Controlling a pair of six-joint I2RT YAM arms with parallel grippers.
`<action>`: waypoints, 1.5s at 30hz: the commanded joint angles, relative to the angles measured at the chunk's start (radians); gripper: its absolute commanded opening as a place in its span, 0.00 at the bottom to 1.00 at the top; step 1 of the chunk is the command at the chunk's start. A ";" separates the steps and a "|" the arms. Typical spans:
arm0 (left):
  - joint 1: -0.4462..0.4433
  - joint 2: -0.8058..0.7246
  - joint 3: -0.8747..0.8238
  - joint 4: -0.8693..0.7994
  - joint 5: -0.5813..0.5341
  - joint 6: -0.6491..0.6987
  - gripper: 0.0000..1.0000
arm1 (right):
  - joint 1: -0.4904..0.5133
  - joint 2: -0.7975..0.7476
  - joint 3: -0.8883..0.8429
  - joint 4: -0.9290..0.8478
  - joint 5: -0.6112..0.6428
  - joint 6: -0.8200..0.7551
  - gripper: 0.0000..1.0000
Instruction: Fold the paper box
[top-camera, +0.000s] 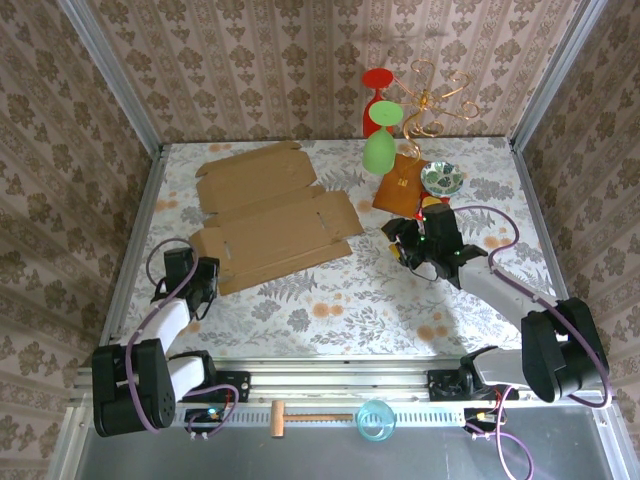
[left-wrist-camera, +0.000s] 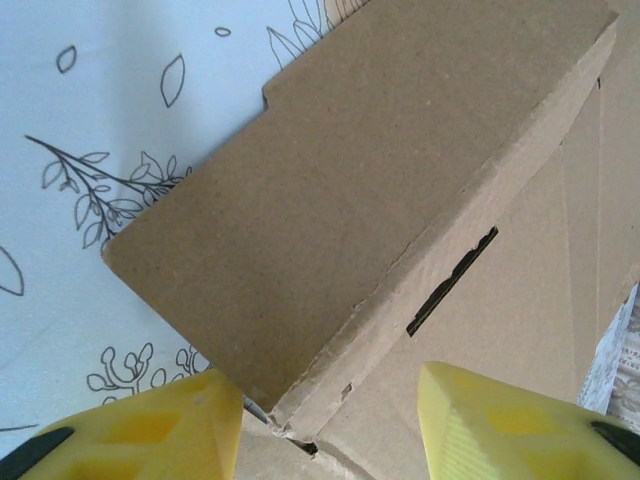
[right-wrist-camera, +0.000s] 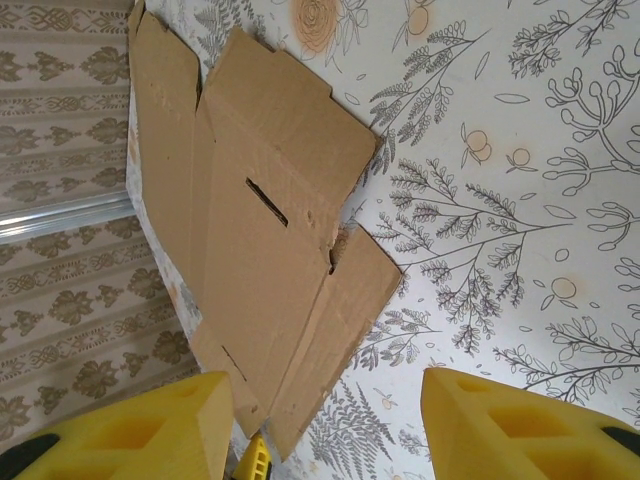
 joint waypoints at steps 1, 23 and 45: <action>0.004 -0.013 -0.013 -0.023 -0.004 -0.017 0.51 | 0.005 0.008 -0.011 0.021 -0.007 0.025 0.54; 0.002 -0.015 -0.031 0.241 -0.035 -0.069 0.00 | 0.031 -0.015 -0.138 0.189 0.017 0.228 0.55; -0.123 -0.180 0.061 0.038 -0.076 -0.241 0.00 | 0.295 0.292 -0.025 0.615 0.165 0.454 0.73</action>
